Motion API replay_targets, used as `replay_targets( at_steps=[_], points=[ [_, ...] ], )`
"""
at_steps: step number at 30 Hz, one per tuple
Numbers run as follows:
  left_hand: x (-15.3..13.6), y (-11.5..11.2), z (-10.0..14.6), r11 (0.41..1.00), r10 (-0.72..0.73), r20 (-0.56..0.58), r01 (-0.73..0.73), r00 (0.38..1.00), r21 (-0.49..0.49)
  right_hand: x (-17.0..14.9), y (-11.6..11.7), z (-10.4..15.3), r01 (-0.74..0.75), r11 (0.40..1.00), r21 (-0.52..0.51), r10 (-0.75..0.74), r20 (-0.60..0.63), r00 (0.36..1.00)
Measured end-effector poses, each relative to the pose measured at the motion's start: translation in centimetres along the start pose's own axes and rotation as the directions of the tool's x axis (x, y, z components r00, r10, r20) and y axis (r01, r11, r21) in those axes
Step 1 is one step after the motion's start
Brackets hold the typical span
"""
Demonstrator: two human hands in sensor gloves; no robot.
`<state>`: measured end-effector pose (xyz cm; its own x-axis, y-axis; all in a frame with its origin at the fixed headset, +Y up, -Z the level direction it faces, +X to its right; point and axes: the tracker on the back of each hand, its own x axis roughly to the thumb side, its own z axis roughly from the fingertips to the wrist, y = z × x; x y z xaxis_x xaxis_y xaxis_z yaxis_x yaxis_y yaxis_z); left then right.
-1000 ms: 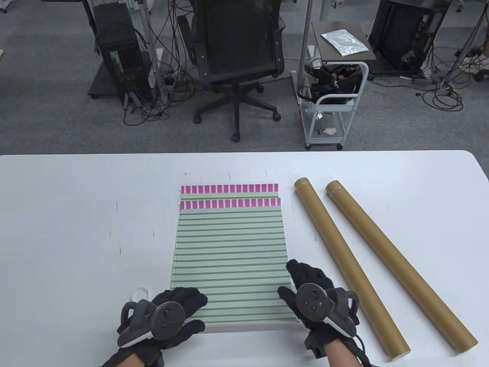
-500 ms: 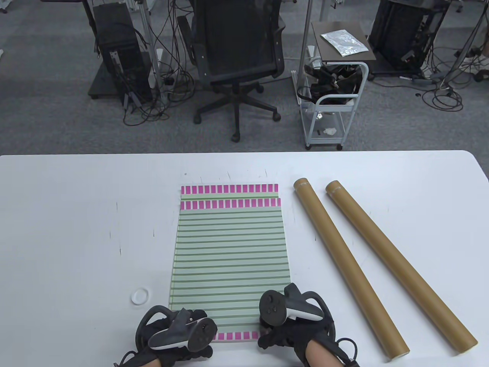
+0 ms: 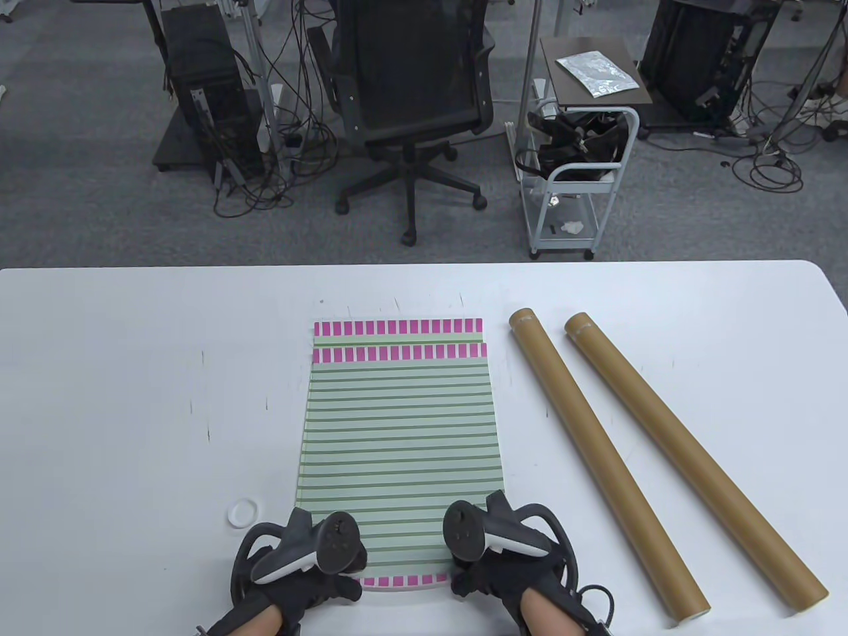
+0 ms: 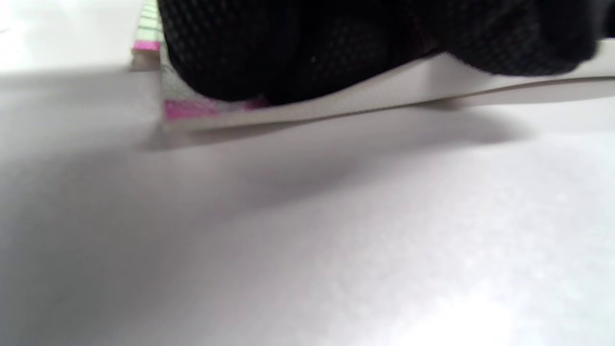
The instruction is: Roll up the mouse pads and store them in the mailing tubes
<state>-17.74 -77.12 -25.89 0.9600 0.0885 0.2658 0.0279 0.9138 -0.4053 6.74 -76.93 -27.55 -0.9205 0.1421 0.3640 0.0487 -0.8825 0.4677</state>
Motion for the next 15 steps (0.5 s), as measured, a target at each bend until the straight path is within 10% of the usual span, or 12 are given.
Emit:
replay_targets(
  at_steps=[15],
  points=[
    [1.9, -0.7, 0.2, 0.942, -0.307, -0.095, 0.317, 0.947, 0.113, 1.6, 0.3, 0.7, -0.155, 0.988, -0.021, 0.155, 0.008, 0.988]
  ],
)
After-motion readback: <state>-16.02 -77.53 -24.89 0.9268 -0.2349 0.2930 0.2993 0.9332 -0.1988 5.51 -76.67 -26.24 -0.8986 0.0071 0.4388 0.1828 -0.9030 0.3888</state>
